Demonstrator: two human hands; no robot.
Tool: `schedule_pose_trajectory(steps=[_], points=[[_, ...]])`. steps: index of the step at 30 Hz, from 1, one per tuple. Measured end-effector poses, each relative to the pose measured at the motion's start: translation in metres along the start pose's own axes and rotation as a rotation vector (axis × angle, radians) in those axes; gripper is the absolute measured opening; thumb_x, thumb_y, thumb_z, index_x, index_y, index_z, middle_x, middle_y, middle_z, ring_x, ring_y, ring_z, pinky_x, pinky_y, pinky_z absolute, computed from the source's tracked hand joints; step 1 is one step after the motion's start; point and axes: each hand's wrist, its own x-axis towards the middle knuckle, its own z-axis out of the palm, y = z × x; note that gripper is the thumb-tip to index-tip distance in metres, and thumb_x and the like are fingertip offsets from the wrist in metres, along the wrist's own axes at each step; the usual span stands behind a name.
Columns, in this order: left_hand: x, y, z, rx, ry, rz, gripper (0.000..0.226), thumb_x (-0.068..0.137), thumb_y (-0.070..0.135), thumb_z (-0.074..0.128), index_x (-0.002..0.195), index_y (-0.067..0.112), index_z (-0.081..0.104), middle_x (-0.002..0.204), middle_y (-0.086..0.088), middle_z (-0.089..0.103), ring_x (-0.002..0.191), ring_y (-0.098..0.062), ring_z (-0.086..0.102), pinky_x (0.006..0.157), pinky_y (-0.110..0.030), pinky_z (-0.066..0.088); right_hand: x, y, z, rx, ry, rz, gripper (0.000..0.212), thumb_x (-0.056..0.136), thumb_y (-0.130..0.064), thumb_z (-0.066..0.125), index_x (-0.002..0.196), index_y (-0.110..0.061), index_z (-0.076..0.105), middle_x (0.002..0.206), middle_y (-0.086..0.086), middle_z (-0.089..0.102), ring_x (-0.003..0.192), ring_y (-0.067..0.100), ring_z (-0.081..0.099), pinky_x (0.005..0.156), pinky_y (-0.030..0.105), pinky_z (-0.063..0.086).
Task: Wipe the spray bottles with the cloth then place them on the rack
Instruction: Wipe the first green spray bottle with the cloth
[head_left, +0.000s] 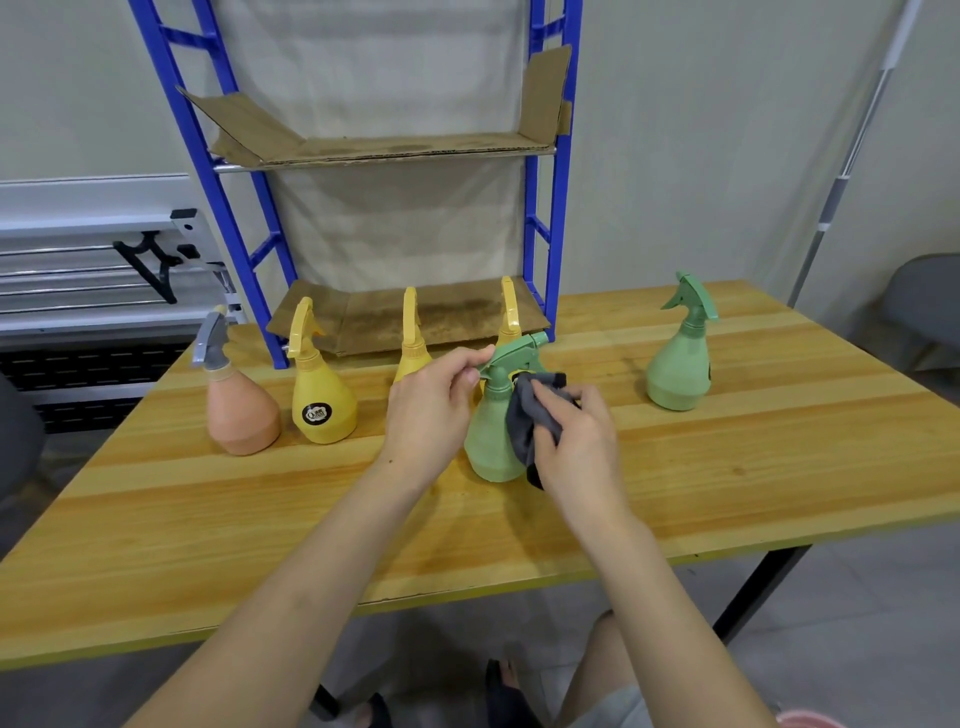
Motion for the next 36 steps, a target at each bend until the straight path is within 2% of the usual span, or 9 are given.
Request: schedule_pose_trajectory(steps=[7,11,15,18,21,23,28,31,36], points=[[0.011,0.006,-0.004,0.059,-0.048,0.042,0.027,0.104,0.026,0.052,0.122,0.044,0.060,0.116,0.020,0.065,0.116,-0.012,0.058,0.101,-0.053,0.046,0.010,-0.005,-0.036,0.055,0.126,0.093,0.043,0.090,-0.005,0.063,0.130,-0.021,0.069,0.110,0.000,0.053,0.099,0.016,0.055,0.090,0.026,0.046],[0.019,0.015,-0.001,0.186,-0.037,0.112,0.029,0.104,0.033,0.052,0.128,0.044,0.064,0.116,0.019,0.064,0.116,-0.015,0.054,0.098,-0.045,0.042,0.030,-0.018,-0.036,0.072,0.083,0.077,0.042,0.093,-0.007,0.060,0.132,-0.020,0.068,0.108,0.001,0.052,0.098,0.011,0.052,0.090,0.013,0.039],[0.022,0.014,0.003,0.162,-0.030,0.093,0.027,0.104,0.028,0.054,0.121,0.043,0.068,0.115,0.020,0.066,0.114,-0.014,0.054,0.098,-0.046,0.040,0.029,-0.014,-0.022,0.071,-0.031,0.090,0.035,0.093,-0.002,0.058,0.121,-0.015,0.074,0.103,0.005,0.051,0.088,0.016,0.050,0.075,-0.002,0.032],[0.023,0.009,0.002,0.139,-0.026,0.097,0.028,0.104,0.024,0.053,0.119,0.040,0.070,0.114,0.019,0.067,0.113,-0.015,0.056,0.098,-0.050,0.042,0.019,-0.003,-0.021,0.083,-0.114,0.157,0.036,0.095,-0.003,0.057,0.125,-0.017,0.072,0.106,0.004,0.051,0.089,0.013,0.050,0.072,0.000,0.036],[0.026,0.004,-0.002,0.084,-0.052,0.062,0.028,0.104,0.022,0.053,0.115,0.041,0.070,0.111,0.025,0.063,0.115,-0.015,0.055,0.101,-0.053,0.040,0.013,0.009,-0.023,0.026,-0.268,0.187,0.037,0.094,-0.003,0.054,0.116,-0.024,0.075,0.105,0.004,0.052,0.094,0.017,0.052,0.069,0.008,0.036],[0.028,0.002,-0.006,0.057,-0.083,0.051,0.029,0.104,0.023,0.053,0.112,0.046,0.069,0.110,0.029,0.060,0.117,-0.014,0.051,0.103,-0.054,0.038,0.006,0.015,-0.025,0.020,-0.334,0.175,0.042,0.093,-0.004,0.055,0.121,-0.030,0.074,0.109,0.003,0.055,0.098,0.013,0.051,0.077,0.011,0.035],[0.026,0.003,-0.005,-0.003,-0.054,0.022,0.033,0.102,0.024,0.058,0.107,0.054,0.068,0.103,0.018,0.052,0.111,-0.013,0.044,0.105,-0.050,0.038,-0.001,0.019,-0.033,0.126,-0.155,0.221,0.042,0.094,-0.007,0.059,0.125,-0.034,0.071,0.107,-0.003,0.055,0.098,0.008,0.055,0.078,0.002,0.036],[0.024,0.005,-0.004,-0.074,-0.038,0.010,0.031,0.102,0.018,0.059,0.113,0.045,0.072,0.100,0.011,0.050,0.105,-0.014,0.051,0.102,-0.044,0.045,0.006,0.011,-0.031,0.168,-0.086,0.197,0.042,0.093,-0.007,0.061,0.125,-0.032,0.072,0.106,-0.004,0.056,0.099,0.007,0.056,0.081,0.003,0.038],[0.010,0.010,-0.005,-0.067,-0.027,0.102,0.026,0.102,0.029,0.058,0.124,0.034,0.071,0.107,0.008,0.053,0.105,-0.008,0.056,0.098,-0.028,0.047,0.003,-0.003,-0.024,0.301,-0.168,0.182,0.040,0.092,-0.006,0.062,0.120,-0.033,0.074,0.110,-0.005,0.059,0.104,0.004,0.059,0.092,0.009,0.041]])
